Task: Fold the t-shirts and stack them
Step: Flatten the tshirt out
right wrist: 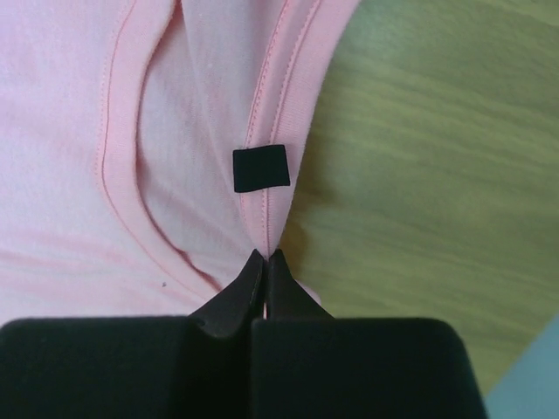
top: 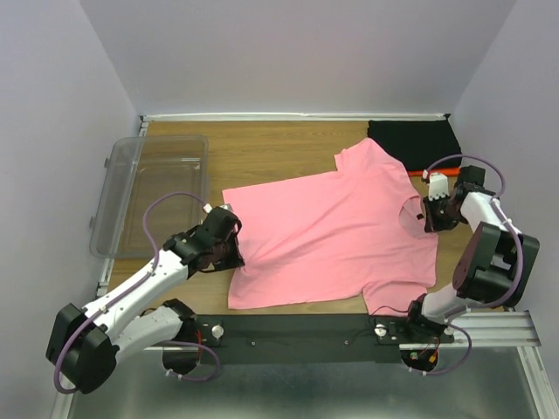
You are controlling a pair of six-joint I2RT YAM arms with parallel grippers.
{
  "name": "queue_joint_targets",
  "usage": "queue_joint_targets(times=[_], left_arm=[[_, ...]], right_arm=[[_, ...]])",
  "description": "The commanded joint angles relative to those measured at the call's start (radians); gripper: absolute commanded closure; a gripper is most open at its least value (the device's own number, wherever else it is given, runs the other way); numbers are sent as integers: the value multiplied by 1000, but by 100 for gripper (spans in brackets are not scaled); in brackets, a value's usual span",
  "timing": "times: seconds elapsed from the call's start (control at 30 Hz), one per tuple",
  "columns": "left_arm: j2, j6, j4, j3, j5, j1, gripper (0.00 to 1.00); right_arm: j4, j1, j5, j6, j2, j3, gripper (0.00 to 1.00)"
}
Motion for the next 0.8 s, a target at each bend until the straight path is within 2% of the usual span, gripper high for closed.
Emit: queue_joint_targets(times=[0.0, 0.27, 0.47, 0.53, 0.57, 0.6, 0.63, 0.7, 0.77], left_arm=[[-40, -13, -49, -38, 151, -5, 95], [-72, 10, -118, 25, 208, -34, 95], [-187, -3, -169, 78, 265, -34, 94], [-230, -16, -184, 78, 277, -34, 93], [-241, -16, -184, 78, 284, -35, 89], [-252, -16, -187, 80, 285, -35, 79], [-269, -17, -183, 83, 291, -34, 66], [-283, -17, -187, 95, 291, -35, 58], [-286, -13, -201, 106, 290, -34, 57]], right_arm=[[-105, -23, 109, -95, -87, -43, 99], [-255, -109, 131, -207, -184, -60, 100], [-358, -169, 116, -283, -198, -51, 99], [-381, -177, 93, -294, -190, -48, 81], [-381, -177, 81, -297, -183, -42, 73], [-398, -177, 65, -296, -176, -36, 66], [-407, -177, 27, -300, -170, -8, 54], [-430, -177, -16, -300, -147, 27, 49], [-443, -177, -86, -299, -124, 103, 47]])
